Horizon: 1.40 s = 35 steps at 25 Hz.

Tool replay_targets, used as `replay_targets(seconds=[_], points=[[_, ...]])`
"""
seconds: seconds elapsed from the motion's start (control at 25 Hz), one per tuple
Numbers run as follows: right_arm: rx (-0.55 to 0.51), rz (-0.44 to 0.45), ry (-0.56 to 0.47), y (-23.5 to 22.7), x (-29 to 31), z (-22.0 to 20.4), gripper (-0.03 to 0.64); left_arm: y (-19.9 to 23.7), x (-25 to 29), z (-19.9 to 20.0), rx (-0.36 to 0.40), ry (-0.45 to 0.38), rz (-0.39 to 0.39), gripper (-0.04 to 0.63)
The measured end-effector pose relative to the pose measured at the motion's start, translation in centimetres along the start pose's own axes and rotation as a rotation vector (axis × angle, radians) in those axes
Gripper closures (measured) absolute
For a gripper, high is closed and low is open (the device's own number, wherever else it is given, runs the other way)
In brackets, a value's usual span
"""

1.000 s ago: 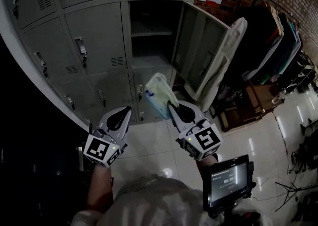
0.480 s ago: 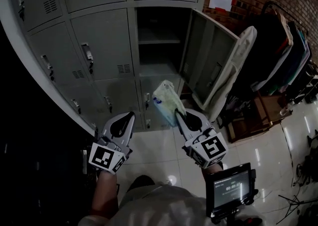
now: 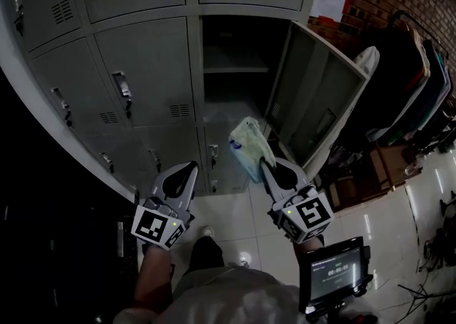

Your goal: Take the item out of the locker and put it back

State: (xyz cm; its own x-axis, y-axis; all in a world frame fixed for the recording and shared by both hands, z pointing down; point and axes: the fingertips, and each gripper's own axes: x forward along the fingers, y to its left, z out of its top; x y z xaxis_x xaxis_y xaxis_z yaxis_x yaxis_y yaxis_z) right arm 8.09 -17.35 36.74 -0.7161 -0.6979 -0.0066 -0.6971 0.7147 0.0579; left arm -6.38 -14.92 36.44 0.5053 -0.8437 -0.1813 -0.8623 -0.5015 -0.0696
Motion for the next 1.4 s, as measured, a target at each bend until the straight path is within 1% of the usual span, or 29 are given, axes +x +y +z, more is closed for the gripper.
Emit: replay_targets(seconds=[0.2, 0.4, 0.56, 0.68, 0.8, 0.92, 1.04, 1.12, 1.24, 1.4], points=[[-0.018, -0.039, -0.001, -2.5, 6.3, 0.4, 0.606, 4.8, 3.9, -0.1, 0.022, -0.023, -0.043, 0.589], [-0.054, -0.068, -0.032, -4.8, 12.7, 2.4, 0.606, 10.0, 8.0, 0.0, 0.033, -0.031, -0.110, 0.589], [-0.026, -0.098, -0.028, -6.3, 15.4, 2.3, 0.606, 12.7, 10.5, 0.0, 0.041, -0.031, -0.134, 0.589], [-0.023, -0.117, -0.027, -7.9, 16.1, 2.2, 0.606, 13.2, 11.8, 0.1, 0.048, -0.036, -0.149, 0.589], [-0.038, -0.144, -0.041, -9.9, 17.5, 3.0, 0.606, 13.6, 12.4, 0.0, 0.048, -0.033, -0.149, 0.589], [-0.090, -0.165, -0.054, -12.1, 20.1, 5.0, 0.606, 13.7, 12.7, 0.2, 0.021, -0.049, -0.149, 0.589], [-0.139, -0.193, -0.059, -14.8, 23.7, 7.0, 0.606, 13.7, 13.0, -0.6, 0.021, -0.042, -0.150, 0.589], [-0.157, -0.208, -0.028, -16.5, 26.2, 7.0, 0.606, 13.2, 13.2, -1.3, 0.024, -0.023, -0.158, 0.589], [-0.178, -0.212, 0.051, -17.8, 28.9, 5.7, 0.604, 12.5, 13.4, -2.2, 0.039, 0.016, -0.184, 0.589], [-0.180, -0.210, 0.104, -17.8, 30.7, 3.7, 0.603, 13.1, 13.8, -2.7, 0.018, 0.016, -0.175, 0.589]])
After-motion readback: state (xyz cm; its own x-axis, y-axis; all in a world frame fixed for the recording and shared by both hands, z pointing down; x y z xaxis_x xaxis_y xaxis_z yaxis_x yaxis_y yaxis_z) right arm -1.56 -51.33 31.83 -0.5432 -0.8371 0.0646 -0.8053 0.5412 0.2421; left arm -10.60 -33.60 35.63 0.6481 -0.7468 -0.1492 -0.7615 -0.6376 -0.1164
